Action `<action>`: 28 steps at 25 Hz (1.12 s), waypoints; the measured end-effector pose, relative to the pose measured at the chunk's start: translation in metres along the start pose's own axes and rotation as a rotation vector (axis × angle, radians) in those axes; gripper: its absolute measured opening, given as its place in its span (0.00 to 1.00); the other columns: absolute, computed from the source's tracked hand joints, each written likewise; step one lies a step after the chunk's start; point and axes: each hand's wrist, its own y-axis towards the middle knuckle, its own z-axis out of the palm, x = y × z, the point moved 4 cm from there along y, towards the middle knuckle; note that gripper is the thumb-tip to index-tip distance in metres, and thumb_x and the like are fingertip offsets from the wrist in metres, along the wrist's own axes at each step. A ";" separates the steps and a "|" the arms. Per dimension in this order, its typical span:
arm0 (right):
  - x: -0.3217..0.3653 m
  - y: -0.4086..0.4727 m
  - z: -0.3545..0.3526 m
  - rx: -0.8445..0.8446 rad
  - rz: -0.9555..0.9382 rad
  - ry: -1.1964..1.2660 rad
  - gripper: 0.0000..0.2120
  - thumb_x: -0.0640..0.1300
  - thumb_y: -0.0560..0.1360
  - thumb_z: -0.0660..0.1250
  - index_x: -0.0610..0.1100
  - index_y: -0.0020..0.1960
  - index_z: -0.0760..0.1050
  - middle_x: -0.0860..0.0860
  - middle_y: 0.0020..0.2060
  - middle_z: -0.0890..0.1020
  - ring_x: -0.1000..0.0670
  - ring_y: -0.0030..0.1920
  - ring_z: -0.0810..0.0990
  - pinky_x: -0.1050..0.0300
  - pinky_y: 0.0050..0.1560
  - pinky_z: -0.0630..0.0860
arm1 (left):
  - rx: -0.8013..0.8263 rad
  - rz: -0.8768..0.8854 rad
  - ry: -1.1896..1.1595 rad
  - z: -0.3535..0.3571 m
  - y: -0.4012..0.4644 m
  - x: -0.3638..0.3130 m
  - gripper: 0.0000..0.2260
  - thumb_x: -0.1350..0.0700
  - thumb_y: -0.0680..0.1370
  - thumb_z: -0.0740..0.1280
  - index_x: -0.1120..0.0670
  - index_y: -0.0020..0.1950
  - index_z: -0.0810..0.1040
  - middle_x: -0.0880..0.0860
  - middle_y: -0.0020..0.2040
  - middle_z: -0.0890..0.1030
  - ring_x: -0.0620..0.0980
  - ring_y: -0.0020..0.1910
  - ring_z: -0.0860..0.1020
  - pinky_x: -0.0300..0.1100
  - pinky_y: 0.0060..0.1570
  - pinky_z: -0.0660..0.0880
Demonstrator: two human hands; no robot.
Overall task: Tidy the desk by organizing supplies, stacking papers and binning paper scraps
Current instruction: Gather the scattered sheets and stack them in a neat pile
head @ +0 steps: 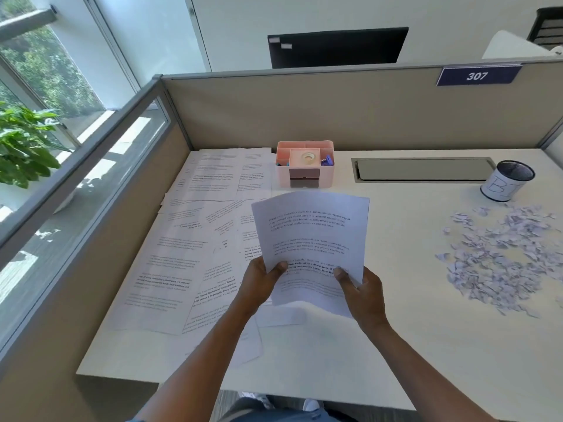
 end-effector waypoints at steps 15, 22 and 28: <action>-0.018 0.001 0.084 0.161 0.428 0.109 0.04 0.44 0.75 0.73 0.48 0.49 0.83 0.52 0.45 0.87 0.51 0.44 0.86 0.53 0.44 0.80 | -0.258 -0.295 0.486 -0.151 -0.008 0.065 0.22 0.50 0.80 0.69 0.55 0.73 0.71 0.54 0.67 0.79 0.54 0.63 0.78 0.47 0.63 0.73; -0.020 -0.006 0.115 0.068 0.492 0.164 0.05 0.44 0.74 0.73 0.46 0.50 0.83 0.51 0.44 0.87 0.49 0.43 0.86 0.52 0.42 0.80 | -0.070 -0.490 1.071 -0.222 0.000 0.108 0.34 0.45 0.81 0.63 0.58 0.80 0.54 0.61 0.82 0.52 0.63 0.79 0.55 0.57 0.75 0.61; -0.027 -0.021 0.134 -0.002 0.528 0.188 0.06 0.42 0.74 0.73 0.45 0.51 0.82 0.48 0.45 0.87 0.44 0.46 0.86 0.43 0.51 0.82 | -0.240 -0.251 1.037 -0.215 0.004 0.099 0.25 0.47 0.81 0.63 0.54 0.77 0.65 0.55 0.77 0.67 0.57 0.72 0.68 0.53 0.69 0.64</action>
